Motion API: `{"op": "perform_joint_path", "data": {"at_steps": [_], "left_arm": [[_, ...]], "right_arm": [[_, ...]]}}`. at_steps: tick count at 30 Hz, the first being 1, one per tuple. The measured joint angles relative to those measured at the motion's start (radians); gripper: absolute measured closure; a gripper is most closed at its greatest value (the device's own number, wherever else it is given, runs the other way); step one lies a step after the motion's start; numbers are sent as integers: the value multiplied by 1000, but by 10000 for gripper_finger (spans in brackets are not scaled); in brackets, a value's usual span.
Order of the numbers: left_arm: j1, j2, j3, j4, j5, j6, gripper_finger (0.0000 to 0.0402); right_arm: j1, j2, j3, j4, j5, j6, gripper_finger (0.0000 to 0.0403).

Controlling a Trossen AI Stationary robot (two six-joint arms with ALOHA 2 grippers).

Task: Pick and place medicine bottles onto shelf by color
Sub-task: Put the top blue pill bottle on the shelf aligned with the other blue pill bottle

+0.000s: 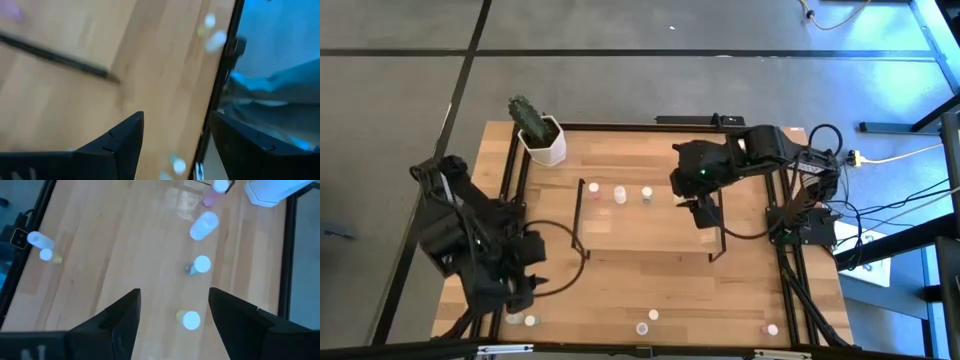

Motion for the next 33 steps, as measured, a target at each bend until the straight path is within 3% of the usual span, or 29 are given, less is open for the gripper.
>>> {"op": "perform_joint_path", "data": {"at_steps": [4,15,21,25,33], "left_arm": [[-54,1,-73,39,61,-48,179],[-159,0,-273,237,68,-79,179],[-189,1,-373,353,124,-97,179],[-197,0,-427,331,129,-263,179],[-156,0,-458,131,122,-643,179]], "right_arm": [[22,-1,0,0,0,2,166],[49,-1,0,33,0,2,166],[51,-1,0,36,-11,-1,166],[51,-1,0,36,-11,-1,166],[51,-1,0,36,-13,-1,167]]}}
